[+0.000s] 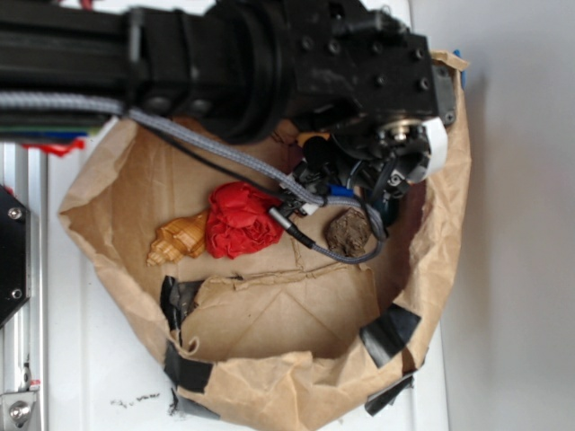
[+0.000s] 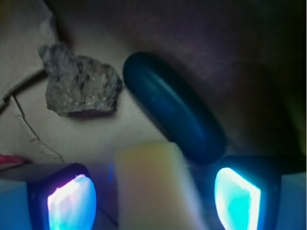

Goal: Grab the green sponge.

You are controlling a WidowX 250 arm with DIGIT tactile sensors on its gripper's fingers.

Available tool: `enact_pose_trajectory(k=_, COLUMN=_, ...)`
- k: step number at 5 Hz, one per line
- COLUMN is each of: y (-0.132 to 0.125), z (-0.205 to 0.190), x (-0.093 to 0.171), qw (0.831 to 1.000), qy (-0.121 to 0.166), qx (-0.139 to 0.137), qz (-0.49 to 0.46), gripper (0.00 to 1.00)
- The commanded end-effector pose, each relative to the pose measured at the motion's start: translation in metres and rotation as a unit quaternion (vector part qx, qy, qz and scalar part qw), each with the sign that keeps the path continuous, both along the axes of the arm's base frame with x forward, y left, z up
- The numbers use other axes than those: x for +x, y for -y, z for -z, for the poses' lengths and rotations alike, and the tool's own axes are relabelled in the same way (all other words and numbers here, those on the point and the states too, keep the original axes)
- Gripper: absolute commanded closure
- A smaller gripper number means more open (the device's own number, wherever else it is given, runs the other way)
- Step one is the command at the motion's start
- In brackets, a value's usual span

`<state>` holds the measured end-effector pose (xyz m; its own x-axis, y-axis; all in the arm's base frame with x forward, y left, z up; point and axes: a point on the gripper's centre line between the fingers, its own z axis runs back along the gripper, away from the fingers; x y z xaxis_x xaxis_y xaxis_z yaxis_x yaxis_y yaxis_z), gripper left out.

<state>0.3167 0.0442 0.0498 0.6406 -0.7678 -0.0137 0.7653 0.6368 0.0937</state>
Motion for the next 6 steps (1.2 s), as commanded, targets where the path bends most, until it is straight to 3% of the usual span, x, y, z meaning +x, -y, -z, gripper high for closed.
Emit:
enact_pose_trajectory(k=1, y=-0.009, z=0.010, x=0.004, qw=1.000, qy=-0.016, qx=0.026, qz=-0.002, gripper=0.00)
enact_pose_trajectory(k=2, y=-0.012, z=0.015, x=-0.001, qw=0.999, qy=-0.014, qx=0.034, qz=-0.012, gripper=1.00)
enact_pose_trajectory(k=4, y=-0.013, z=-0.003, x=0.002, qw=1.000, qy=-0.005, qx=0.014, qz=-0.027, gripper=1.00)
enact_pose_trajectory(k=6, y=0.009, z=-0.081, x=-0.026, qw=0.995, qy=0.043, qx=-0.054, qz=-0.078, gripper=1.00)
